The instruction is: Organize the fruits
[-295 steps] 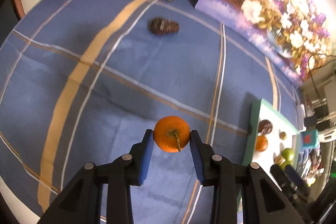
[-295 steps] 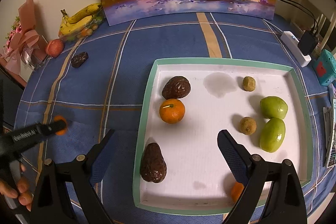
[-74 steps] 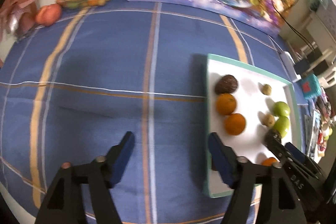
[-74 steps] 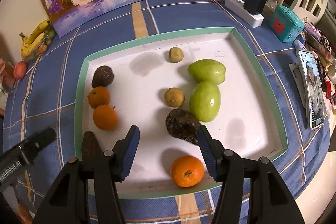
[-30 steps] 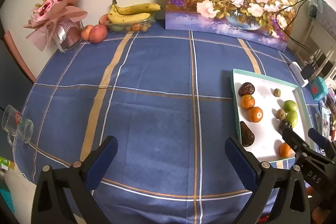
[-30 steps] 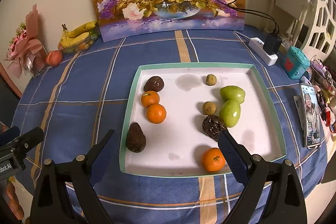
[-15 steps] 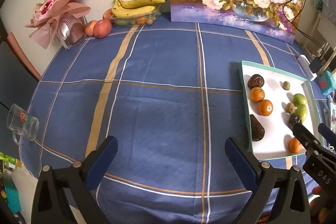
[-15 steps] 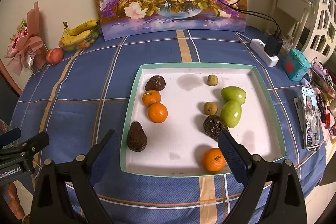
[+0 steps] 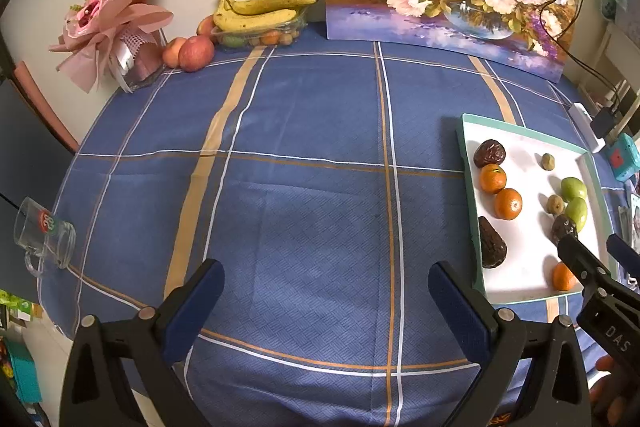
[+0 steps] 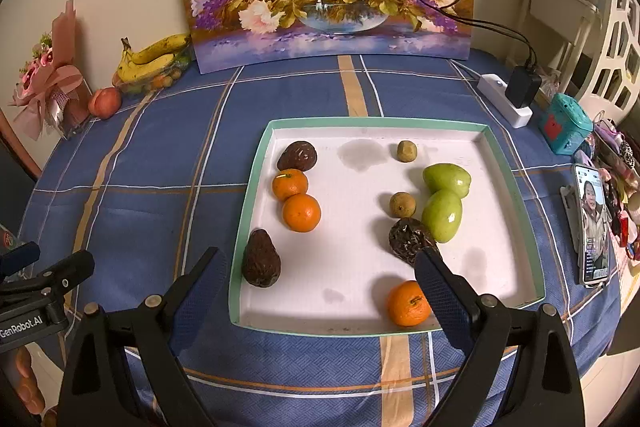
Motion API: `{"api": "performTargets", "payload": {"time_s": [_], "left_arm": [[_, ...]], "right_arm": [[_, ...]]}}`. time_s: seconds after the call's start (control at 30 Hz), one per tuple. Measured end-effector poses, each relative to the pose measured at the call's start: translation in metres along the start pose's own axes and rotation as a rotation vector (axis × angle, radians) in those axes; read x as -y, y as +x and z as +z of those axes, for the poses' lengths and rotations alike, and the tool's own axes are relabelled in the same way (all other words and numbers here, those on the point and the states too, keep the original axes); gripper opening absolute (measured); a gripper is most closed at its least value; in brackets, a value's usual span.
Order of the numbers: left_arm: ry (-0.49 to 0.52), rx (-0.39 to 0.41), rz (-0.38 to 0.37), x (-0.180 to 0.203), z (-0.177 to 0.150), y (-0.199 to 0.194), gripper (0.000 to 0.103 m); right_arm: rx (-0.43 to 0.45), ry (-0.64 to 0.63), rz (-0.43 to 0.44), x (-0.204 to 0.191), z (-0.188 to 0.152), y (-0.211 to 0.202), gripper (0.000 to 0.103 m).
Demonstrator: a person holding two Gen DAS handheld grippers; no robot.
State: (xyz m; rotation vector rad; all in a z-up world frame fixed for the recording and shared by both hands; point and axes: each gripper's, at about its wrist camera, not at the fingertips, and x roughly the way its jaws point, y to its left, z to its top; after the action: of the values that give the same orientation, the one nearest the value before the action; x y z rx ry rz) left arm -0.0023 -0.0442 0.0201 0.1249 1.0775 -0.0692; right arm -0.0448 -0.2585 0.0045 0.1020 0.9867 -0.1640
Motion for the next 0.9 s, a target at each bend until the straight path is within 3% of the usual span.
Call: {"api": "performTargets", "payload": {"time_s": [0.9], "left_arm": [[-0.001, -0.014, 0.009, -0.0016, -0.0013, 0.0009, 0.103]], "right_arm": [[-0.003, -0.001, -0.002, -0.001, 0.0, 0.0008, 0.095]]}}
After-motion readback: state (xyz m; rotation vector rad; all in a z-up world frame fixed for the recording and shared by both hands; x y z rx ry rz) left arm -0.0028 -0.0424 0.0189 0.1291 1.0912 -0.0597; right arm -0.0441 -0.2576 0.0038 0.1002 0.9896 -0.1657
